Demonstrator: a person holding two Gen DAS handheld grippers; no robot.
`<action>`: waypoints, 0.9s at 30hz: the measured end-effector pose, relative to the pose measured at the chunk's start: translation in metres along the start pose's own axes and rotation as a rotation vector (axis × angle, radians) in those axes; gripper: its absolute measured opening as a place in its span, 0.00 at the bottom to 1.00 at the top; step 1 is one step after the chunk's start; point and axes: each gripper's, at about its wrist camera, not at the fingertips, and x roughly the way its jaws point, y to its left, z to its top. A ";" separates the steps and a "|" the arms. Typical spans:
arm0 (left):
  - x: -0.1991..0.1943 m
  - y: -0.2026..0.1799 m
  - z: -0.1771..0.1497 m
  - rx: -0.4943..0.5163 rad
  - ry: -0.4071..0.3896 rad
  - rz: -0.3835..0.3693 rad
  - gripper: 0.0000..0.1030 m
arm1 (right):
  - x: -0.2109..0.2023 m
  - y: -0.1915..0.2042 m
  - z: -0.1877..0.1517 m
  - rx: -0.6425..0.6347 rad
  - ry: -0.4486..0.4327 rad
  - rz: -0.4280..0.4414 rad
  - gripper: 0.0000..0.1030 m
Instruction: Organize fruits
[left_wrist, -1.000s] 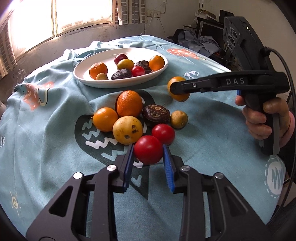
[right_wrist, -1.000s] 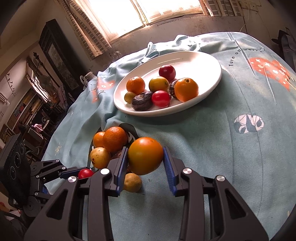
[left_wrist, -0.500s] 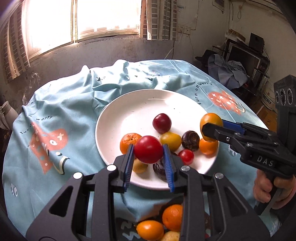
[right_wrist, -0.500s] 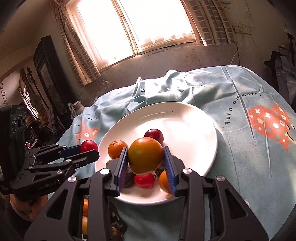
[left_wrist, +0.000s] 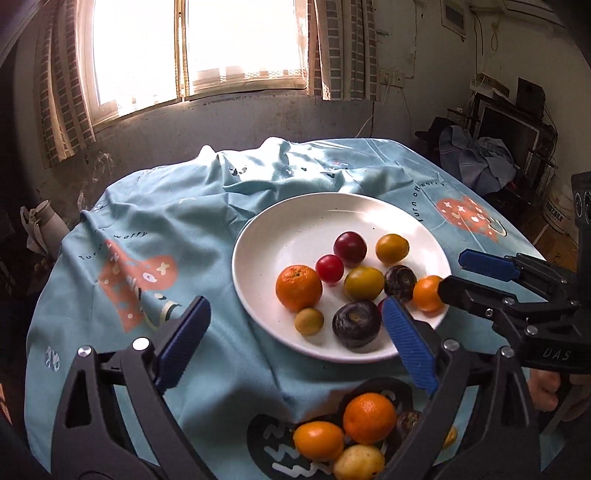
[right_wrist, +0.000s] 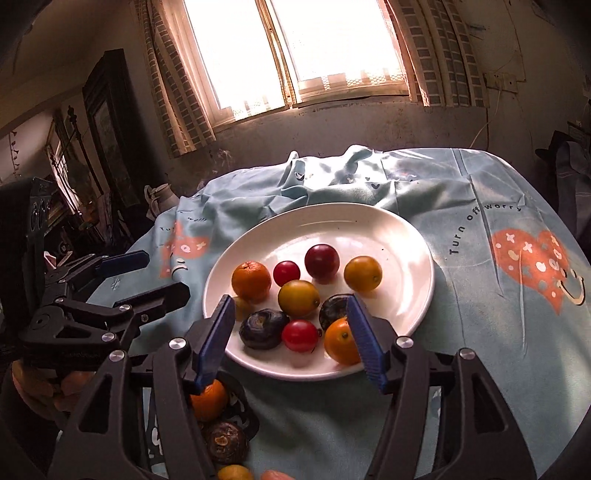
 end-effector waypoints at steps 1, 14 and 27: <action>-0.011 0.003 -0.011 -0.016 -0.015 0.000 0.96 | -0.004 0.004 -0.009 -0.009 0.012 0.014 0.61; -0.037 0.029 -0.091 -0.158 0.030 -0.003 0.96 | -0.014 0.034 -0.078 -0.085 0.167 0.043 0.61; -0.033 0.035 -0.092 -0.186 0.049 0.028 0.97 | -0.006 0.045 -0.096 -0.206 0.268 -0.034 0.60</action>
